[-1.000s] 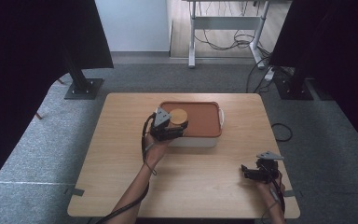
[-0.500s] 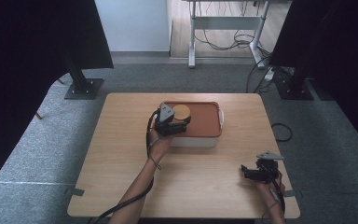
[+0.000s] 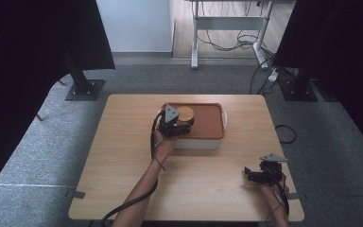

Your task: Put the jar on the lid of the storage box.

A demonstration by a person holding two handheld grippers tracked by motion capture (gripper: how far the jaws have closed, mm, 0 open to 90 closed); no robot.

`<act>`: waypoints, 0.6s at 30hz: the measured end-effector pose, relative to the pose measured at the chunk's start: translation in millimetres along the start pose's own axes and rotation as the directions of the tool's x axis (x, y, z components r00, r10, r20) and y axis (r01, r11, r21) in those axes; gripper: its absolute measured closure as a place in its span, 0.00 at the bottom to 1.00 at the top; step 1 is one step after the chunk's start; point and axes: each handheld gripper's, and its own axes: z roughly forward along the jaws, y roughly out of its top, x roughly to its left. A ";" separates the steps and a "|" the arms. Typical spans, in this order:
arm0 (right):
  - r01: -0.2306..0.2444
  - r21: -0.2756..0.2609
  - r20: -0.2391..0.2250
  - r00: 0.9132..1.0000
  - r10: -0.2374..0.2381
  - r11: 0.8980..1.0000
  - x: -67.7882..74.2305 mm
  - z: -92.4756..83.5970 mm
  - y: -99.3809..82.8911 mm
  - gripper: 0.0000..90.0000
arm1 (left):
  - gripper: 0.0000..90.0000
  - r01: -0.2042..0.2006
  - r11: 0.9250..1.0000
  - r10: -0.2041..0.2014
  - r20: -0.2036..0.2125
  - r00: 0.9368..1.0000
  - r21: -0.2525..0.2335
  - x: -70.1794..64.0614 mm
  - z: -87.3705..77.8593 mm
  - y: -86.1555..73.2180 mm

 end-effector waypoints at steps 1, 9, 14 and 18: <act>0.000 0.000 0.000 1.000 0.000 1.000 0.0 0.0 0.0 0.09 | 0.28 0.010 1.000 -0.010 0.002 1.000 -0.001 0.4 0.3 -0.6; 0.002 0.000 -0.002 1.000 -0.002 1.000 0.1 0.0 0.0 0.09 | 0.25 0.019 1.000 -0.019 0.007 1.000 0.010 2.3 3.7 -1.9; 0.002 0.000 -0.002 1.000 -0.002 1.000 0.1 0.0 0.0 0.09 | 0.07 0.014 1.000 -0.014 0.000 1.000 0.008 3.0 5.1 -3.4; 0.003 0.000 -0.003 1.000 -0.003 1.000 0.1 0.0 0.0 0.09 | 0.04 0.016 1.000 -0.016 0.000 1.000 -0.004 3.1 0.2 -1.9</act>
